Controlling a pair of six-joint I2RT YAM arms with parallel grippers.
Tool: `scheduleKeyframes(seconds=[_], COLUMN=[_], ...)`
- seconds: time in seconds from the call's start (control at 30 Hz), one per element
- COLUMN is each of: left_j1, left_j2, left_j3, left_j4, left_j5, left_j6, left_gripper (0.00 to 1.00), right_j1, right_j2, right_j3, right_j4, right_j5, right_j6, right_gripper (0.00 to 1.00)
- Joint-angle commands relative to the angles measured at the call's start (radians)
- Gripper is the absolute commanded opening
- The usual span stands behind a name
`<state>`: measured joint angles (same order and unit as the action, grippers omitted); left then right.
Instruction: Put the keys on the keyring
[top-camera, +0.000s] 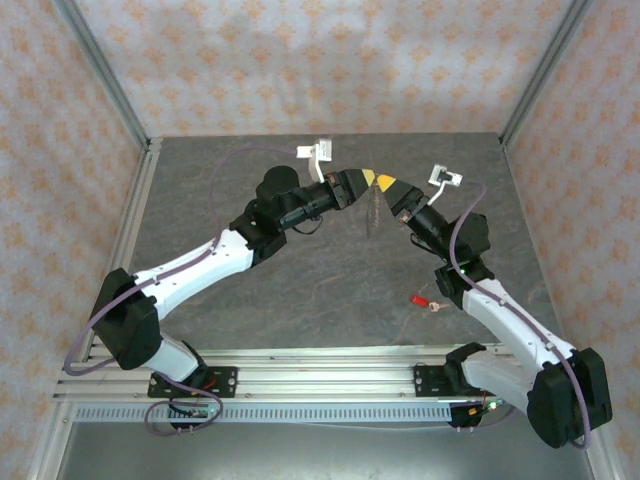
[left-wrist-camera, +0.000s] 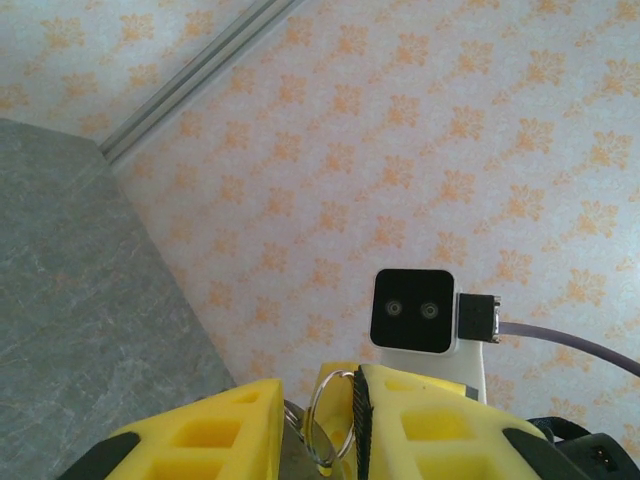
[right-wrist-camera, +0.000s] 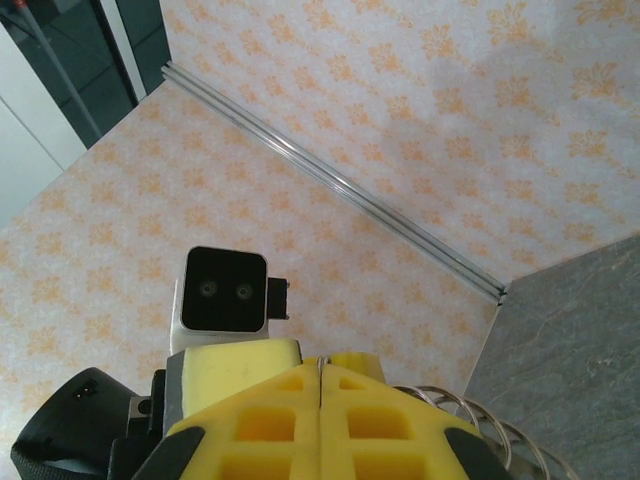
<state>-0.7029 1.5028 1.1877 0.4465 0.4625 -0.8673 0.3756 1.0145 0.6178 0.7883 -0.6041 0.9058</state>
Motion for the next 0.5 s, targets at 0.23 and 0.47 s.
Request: scheduleKeyframes(seconds=[0.23,0.47], left_j1=[-0.021,-0.025], left_j2=[0.005,0.005], left_j3=[-0.006,-0.007], left_j4=[0.067,0.071], left_j5=[0.005,0.004], left_j6=[-0.004,-0.004], left_gripper=[0.19,0.13], right_j1=[0.007,0.006], right_j2=[-0.006,-0.007], right_j3=[-0.010,-0.012], right_j4=[0.065,0.060], right_j5=[0.012,0.015], right_j6=[0.004,0.002], right_gripper=[0.00,0.00])
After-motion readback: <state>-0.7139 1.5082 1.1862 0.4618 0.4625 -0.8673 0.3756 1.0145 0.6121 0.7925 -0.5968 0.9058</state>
